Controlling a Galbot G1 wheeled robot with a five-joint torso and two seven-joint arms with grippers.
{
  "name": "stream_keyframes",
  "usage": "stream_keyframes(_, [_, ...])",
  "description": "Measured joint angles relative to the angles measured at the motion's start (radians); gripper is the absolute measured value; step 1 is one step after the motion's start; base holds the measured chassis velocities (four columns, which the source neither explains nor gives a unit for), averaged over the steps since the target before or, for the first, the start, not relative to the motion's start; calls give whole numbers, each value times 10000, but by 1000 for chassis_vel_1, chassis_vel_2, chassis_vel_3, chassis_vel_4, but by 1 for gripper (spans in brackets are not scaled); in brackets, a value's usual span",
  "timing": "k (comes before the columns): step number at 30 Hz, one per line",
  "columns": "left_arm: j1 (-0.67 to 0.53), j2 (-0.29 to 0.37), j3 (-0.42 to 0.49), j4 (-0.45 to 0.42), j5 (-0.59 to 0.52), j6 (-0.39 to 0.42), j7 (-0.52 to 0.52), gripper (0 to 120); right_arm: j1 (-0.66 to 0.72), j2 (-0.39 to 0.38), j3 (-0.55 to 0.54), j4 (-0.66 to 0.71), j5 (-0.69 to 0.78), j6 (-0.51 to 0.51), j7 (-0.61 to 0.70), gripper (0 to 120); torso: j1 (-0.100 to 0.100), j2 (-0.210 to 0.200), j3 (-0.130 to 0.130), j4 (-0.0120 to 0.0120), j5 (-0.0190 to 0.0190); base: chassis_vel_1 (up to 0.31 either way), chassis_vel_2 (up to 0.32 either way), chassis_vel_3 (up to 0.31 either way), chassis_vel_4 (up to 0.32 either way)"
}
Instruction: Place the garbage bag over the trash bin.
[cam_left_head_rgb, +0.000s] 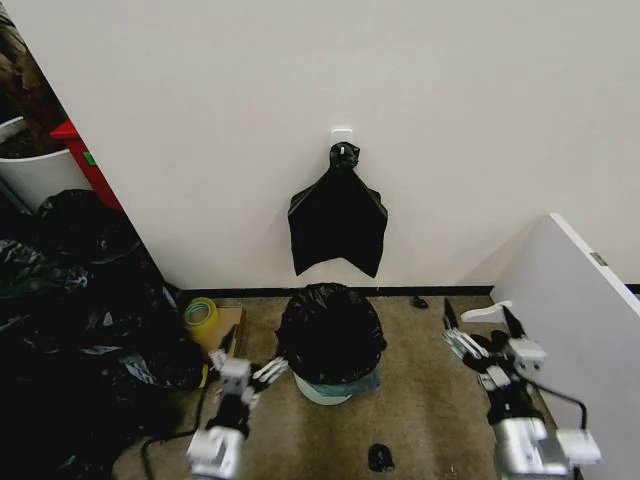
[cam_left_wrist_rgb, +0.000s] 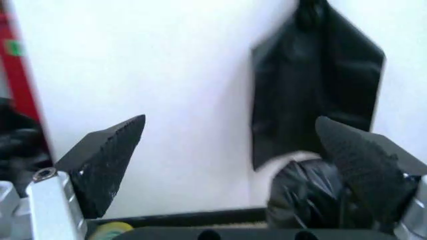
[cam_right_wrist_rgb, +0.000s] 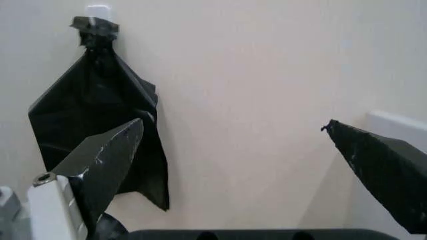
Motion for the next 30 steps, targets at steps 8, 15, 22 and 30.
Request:
stream_keyframes(8, [2318,-1276,-1537,-487,716,-2490,470,100,-827,907,-442,-790,-2287,2366,-117,100,0,0,1,7,4,0,0,0,0])
stream_keyframes(15, [2826,-1670,-1335,-747,823,-2380,545,100,-933,1211,-534,-872,-2658,2708,-206,100,0,0,1,4,6,0,0,0,0])
stream_keyframes(22, [2610,-1675,-1157,-806,1046,-2243,583,100,-983,1217,-575,-982,-2754,2607,-177,100,0,0,2,4,5,0,0,0,0])
stream_keyframes(30, [2422,-1618,-1093,-721,1141,-2091,533,100,-932,1300,-542,-1067,-2639,2388,-162,100,1,0,2,4,7,0,0,0,0])
